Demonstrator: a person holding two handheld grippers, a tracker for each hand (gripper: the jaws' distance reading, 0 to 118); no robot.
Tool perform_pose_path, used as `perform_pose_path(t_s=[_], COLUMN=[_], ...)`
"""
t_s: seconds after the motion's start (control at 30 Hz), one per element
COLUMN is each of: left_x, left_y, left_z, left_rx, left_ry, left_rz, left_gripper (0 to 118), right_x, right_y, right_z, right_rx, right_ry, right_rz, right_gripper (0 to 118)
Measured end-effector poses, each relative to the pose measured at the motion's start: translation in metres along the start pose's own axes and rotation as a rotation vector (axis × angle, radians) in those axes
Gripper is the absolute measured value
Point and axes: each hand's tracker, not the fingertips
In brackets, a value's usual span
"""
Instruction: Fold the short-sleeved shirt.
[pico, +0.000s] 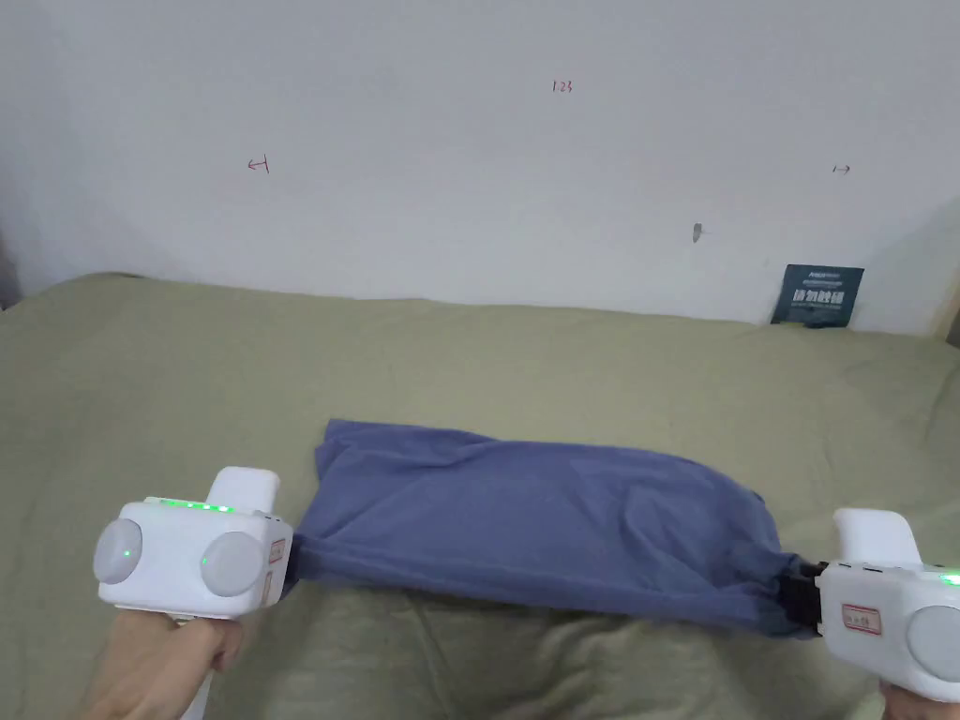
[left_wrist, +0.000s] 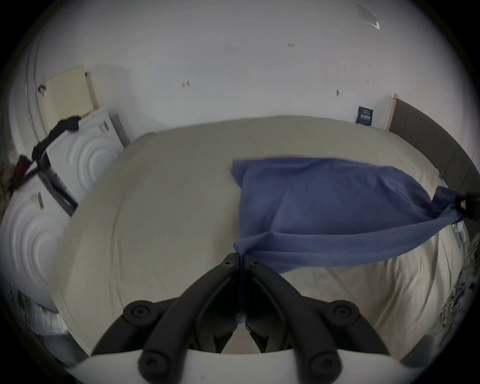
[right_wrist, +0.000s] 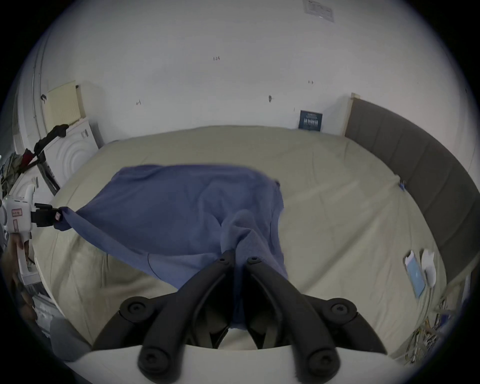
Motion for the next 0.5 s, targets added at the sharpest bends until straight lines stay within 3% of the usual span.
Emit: perform_pose_path(t_s=[0.13,0.27,0.5], left_x=[-0.012,-0.019,-0.021], left_y=[-0.051,-0.096,-0.151], left_z=[0.022,0.046,0.082], left_rx=[-0.026,-0.038,-0.053], left_ry=[-0.017,-0.026,-0.036], left_rz=[0.021,0.006,-0.003], left_gripper=[0,0,0], right_x=[0.007,0.011,0.013], right_y=[-0.052,-0.093,-0.149], right_z=[0.028,0.056,0.089], right_rx=[-0.022,-0.057,-0.094], right_ry=[0.022,0.030,0.055], right_rz=[-0.054,-0.033,-0.092], right_gripper=[7,7,7])
